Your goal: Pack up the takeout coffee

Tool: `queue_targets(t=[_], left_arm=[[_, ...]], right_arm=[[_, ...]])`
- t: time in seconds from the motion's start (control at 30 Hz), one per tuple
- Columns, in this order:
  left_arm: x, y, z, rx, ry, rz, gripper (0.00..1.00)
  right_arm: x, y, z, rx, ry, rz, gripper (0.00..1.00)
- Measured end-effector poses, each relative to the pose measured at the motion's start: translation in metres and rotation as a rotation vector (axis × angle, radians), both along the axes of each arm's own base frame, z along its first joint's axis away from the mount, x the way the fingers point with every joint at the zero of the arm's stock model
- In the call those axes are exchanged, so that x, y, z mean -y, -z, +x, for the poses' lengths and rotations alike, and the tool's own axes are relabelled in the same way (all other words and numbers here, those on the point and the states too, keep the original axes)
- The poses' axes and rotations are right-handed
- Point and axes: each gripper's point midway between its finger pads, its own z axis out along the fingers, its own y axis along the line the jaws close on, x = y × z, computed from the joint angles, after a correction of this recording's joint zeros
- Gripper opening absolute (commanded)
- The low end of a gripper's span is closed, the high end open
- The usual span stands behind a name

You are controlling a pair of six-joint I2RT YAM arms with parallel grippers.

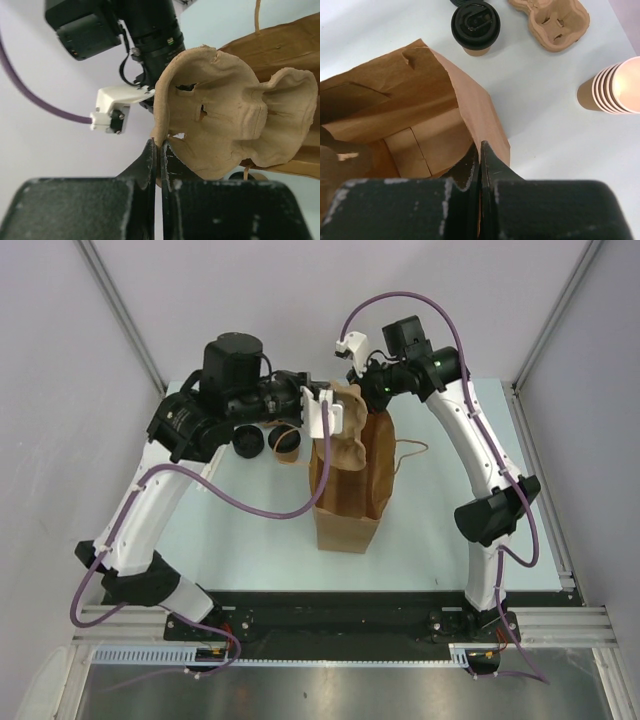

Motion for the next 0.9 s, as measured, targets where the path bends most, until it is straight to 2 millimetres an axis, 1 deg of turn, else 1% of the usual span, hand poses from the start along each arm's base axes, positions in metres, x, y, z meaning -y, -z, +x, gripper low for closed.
queue_targets(t=[0.13,0.23,0.33,0.47,0.53,0.73,0.9], left_arm=[[0.008,0.018,0.001,-0.033,0.004,0.047,0.0],[0.014,0.037,0.005,-0.081,-0.001,0.077,0.0],[0.019,0.068,0.009,-0.153,-0.015,0.119,0.0],[0.023,0.119,0.016,-0.27,-0.048,0.181,0.0],[0.026,0.139,0.02,-0.325,-0.068,0.204,0.0],[0.035,0.174,0.03,-0.425,-0.102,0.24,0.0],[0.038,0.195,0.035,-0.472,-0.119,0.283,0.0]], right_arm=[[-0.003,-0.001,-0.001,-0.001,0.012,0.0,0.0],[-0.005,-0.003,-0.003,-0.003,0.018,0.007,0.0],[-0.007,-0.005,-0.005,-0.004,0.024,0.013,0.0],[-0.007,-0.007,-0.006,-0.008,0.033,0.022,0.0],[-0.007,-0.007,-0.006,-0.011,0.037,0.025,0.0],[-0.007,-0.006,-0.006,-0.023,0.047,0.029,0.0],[-0.006,-0.002,-0.005,-0.03,0.055,0.022,0.0]])
